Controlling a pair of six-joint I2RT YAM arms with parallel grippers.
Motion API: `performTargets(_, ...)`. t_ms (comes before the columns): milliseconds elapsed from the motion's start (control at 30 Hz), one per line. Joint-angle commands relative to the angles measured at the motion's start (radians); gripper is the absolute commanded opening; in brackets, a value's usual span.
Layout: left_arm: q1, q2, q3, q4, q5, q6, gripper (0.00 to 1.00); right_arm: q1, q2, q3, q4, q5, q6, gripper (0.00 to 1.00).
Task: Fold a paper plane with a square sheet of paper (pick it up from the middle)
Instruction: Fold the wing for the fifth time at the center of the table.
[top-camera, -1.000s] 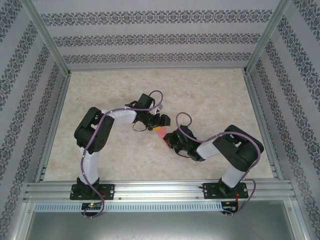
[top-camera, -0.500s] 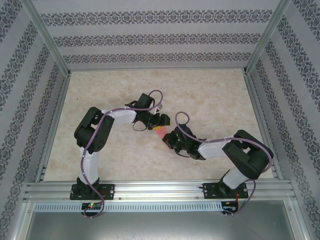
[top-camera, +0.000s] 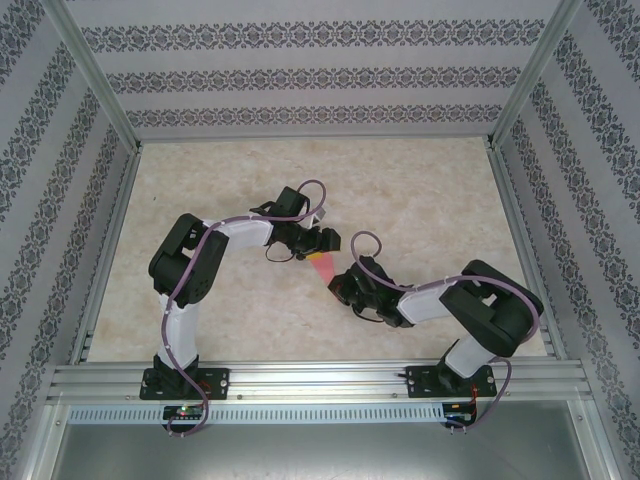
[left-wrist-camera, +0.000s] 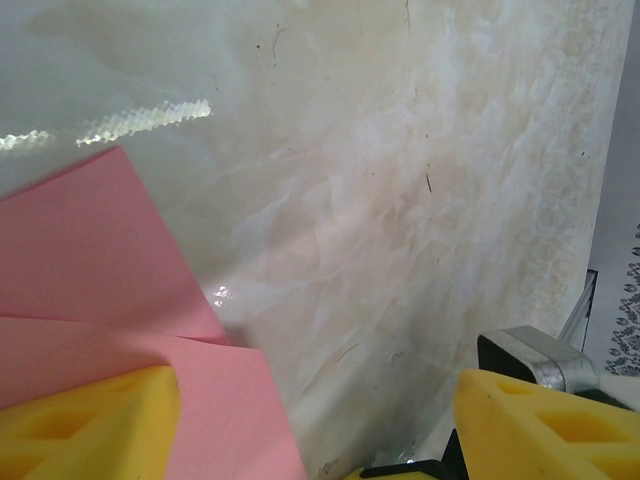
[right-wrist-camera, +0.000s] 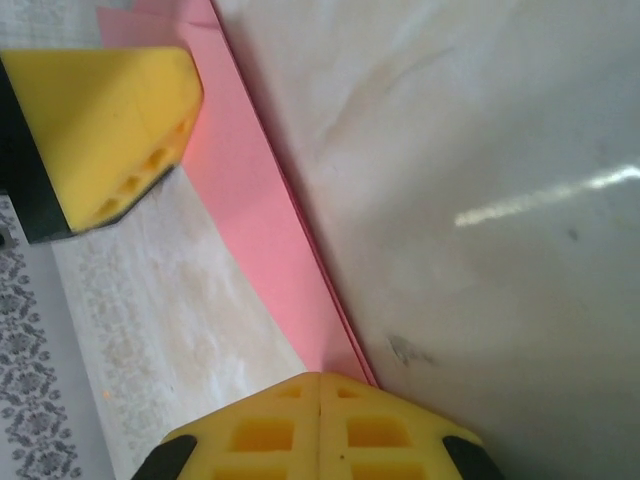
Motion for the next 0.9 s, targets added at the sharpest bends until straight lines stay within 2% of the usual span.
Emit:
performTargets(0,0.004,0.061,-0.010,-0.022,-0.054,0.030,0.74,0.032,-0.072,-0.041,-0.194,0.045,0.008,0.04)
performTargets(233,0.004,0.067,-0.004,-0.022,-0.051,0.029,0.74,0.043,-0.250,-0.073,-0.420,0.075,-0.022,0.06)
performTargets(400,0.004,0.062,-0.005,-0.021,-0.043,0.029,0.74,0.033,-0.411,-0.070,-0.450,0.131,-0.044,0.10)
performTargets(500,0.004,0.062,-0.008,-0.019,-0.040,0.027,0.74,0.008,-0.446,-0.021,-0.442,0.133,-0.079,0.12)
performTargets(600,0.003,0.062,-0.011,-0.016,-0.037,0.025,0.74,-0.014,-0.401,0.019,-0.381,0.100,-0.098,0.13)
performTargets(800,0.004,0.068,-0.010,-0.016,-0.030,0.024,0.74,-0.025,-0.193,0.119,-0.217,-0.006,-0.106,0.11)
performTargets(867,0.004,0.068,-0.011,-0.017,-0.031,0.024,0.74,-0.027,-0.122,0.154,-0.220,-0.020,-0.105,0.09)
